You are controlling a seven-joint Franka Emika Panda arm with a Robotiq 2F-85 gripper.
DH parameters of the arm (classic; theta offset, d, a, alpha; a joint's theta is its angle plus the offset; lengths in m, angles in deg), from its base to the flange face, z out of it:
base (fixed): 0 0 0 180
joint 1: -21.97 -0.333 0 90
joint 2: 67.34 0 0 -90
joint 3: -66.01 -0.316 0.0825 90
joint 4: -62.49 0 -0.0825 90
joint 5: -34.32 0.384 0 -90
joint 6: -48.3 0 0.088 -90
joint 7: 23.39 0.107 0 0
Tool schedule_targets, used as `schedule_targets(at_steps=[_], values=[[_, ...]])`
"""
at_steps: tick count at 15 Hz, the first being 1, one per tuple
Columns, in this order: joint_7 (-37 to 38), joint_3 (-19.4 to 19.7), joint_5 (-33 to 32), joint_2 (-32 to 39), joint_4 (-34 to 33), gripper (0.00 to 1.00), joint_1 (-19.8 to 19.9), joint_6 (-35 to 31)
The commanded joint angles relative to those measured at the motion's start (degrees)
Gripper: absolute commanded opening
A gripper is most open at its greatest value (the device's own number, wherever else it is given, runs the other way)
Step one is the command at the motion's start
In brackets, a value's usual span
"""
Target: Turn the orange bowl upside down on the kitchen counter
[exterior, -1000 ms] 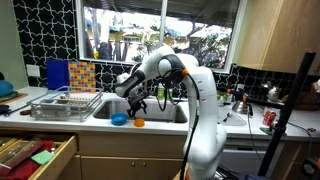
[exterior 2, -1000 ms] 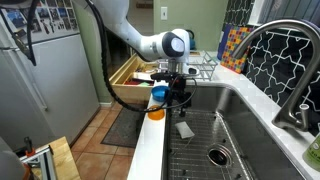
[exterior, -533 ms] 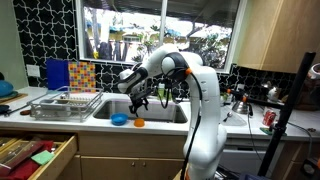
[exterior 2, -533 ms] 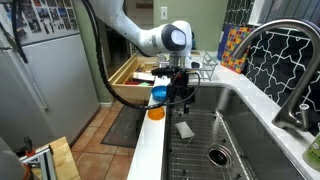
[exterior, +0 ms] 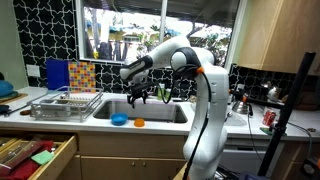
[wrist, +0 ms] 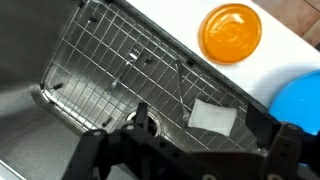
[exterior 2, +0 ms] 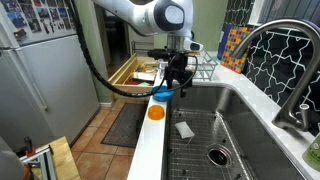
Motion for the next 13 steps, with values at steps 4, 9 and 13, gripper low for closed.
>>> schedule_targets(at_steps=[4, 9, 13], values=[[8.9, -2.6, 11.0, -10.6, 6.9, 1.0, -0.9, -3.9], [9.4, -4.1, 11.0, -12.0, 6.2, 1.0, -0.8, -5.6], [9.5, -4.3, 11.0, -12.5, 6.3, 1.0, -0.7, -5.6]])
